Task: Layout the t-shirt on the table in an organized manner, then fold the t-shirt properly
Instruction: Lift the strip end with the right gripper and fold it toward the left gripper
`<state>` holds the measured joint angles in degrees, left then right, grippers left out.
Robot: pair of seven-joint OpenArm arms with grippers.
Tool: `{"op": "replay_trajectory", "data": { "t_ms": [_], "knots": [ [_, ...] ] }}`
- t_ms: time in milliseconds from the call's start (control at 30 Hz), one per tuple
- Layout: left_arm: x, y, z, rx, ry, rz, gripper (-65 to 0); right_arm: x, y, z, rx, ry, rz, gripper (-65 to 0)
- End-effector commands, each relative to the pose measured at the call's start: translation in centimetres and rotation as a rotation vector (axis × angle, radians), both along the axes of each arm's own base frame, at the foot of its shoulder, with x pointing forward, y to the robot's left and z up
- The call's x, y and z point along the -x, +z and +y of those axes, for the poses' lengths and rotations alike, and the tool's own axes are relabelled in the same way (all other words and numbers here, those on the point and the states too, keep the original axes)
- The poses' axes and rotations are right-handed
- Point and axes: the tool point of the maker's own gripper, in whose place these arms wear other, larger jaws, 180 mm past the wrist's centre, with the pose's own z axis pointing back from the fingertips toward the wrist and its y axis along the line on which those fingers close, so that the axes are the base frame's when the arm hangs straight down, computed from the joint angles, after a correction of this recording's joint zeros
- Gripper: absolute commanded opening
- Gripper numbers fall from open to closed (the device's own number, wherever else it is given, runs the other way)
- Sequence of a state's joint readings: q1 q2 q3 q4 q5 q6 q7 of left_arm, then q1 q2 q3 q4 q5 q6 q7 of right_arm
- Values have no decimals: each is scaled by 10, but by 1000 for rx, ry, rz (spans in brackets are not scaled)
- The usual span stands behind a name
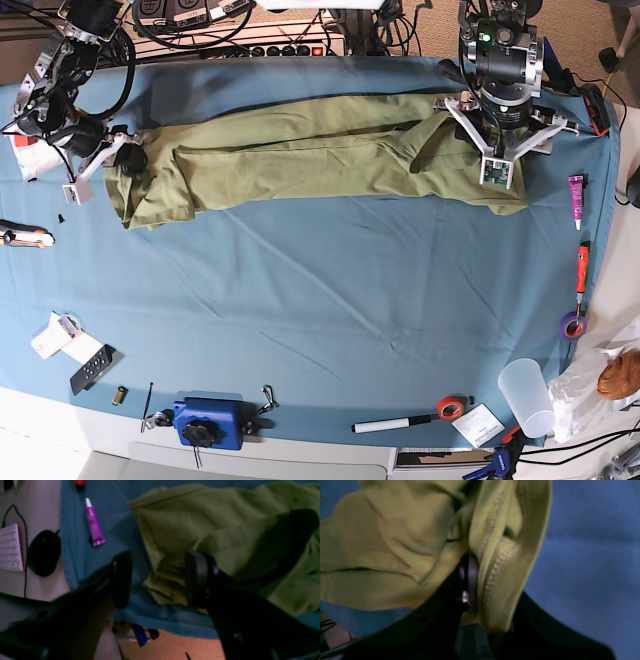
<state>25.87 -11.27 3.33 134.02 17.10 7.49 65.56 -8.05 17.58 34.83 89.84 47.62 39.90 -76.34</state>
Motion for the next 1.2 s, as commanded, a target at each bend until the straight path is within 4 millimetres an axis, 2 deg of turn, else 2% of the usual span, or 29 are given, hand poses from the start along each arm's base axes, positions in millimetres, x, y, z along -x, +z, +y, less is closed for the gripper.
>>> {"op": "replay_trajectory", "data": {
  "t_ms": [0,167,367,467,567,667,767,833,967,1067,1167],
  "knots": [
    [-5,10,7,-21,12,-46,-315,-12,22,-5,35,12,-73,-650],
    [-8,22,47,-55,114,-102,-315,-22,56,9,71,77,-167,-650],
    [-3,29,85,14,183,-121,-315,-24,75,38,3,162,-222,-650],
    [2,35,105,42,222,-137,-315,-23,72,61,5,243,-212,-650],
    [8,43,124,51,250,-157,-315,-17,68,95,7,360,-194,-650],
    [11,51,135,80,250,-181,-315,-10,65,128,19,480,-181,-650],
    [15,59,148,72,280,-205,-315,-4,66,153,35,574,-186,-650],
    [20,64,159,53,311,-221,-315,-1,70,167,34,623,-202,-650],
    [29,61,178,28,346,-209,-315,9,72,192,19,707,-211,-650],
    [30,55,179,49,336,-195,-315,20,63,210,14,777,-181,-650],
    [31,48,179,73,336,-181,-315,28,46,216,92,834,-132,-650]
  ]
}}
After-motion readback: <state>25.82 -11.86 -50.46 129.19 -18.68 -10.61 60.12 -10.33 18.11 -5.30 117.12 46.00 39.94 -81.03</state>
